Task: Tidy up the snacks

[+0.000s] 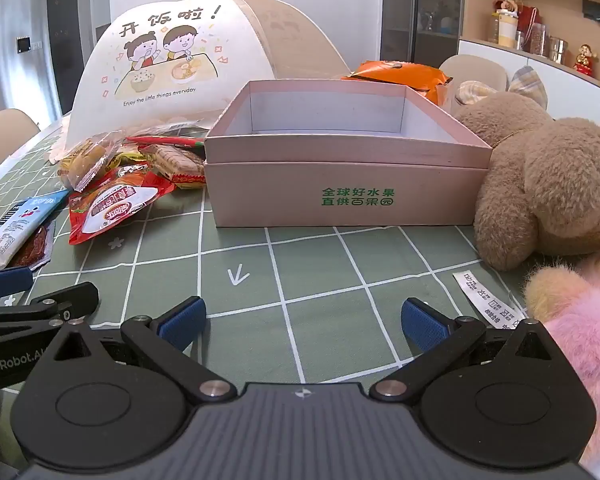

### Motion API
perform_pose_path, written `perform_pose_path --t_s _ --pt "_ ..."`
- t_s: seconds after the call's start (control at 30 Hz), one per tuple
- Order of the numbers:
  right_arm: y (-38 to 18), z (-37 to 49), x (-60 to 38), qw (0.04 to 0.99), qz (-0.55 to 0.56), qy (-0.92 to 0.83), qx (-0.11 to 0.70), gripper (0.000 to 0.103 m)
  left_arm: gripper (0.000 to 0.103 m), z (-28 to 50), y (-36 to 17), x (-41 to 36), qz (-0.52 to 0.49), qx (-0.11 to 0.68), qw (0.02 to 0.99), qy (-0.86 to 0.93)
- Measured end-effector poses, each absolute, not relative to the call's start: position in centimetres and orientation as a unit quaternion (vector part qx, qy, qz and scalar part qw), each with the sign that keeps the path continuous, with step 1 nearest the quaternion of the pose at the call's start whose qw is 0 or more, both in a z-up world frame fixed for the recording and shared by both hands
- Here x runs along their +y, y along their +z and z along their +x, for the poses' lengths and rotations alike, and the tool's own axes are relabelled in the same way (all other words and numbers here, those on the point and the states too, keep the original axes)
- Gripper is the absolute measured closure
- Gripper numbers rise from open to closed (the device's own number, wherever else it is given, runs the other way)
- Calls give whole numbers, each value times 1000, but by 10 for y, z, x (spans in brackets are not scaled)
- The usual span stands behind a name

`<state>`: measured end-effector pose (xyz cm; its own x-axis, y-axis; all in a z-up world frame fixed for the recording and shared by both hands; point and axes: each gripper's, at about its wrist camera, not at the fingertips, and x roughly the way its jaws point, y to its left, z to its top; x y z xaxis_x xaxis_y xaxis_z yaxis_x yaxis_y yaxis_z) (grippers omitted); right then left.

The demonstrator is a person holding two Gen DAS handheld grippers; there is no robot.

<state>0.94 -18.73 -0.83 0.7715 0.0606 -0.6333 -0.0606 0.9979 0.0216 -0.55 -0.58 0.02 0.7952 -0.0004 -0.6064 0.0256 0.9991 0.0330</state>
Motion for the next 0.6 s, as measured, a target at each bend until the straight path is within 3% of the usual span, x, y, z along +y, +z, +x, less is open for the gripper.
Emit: perform_pose_path --t_s 0.6 --pt "-8 9 -188 941 0 32 337 0 23 -4 0 -3 13 322 947 -8"
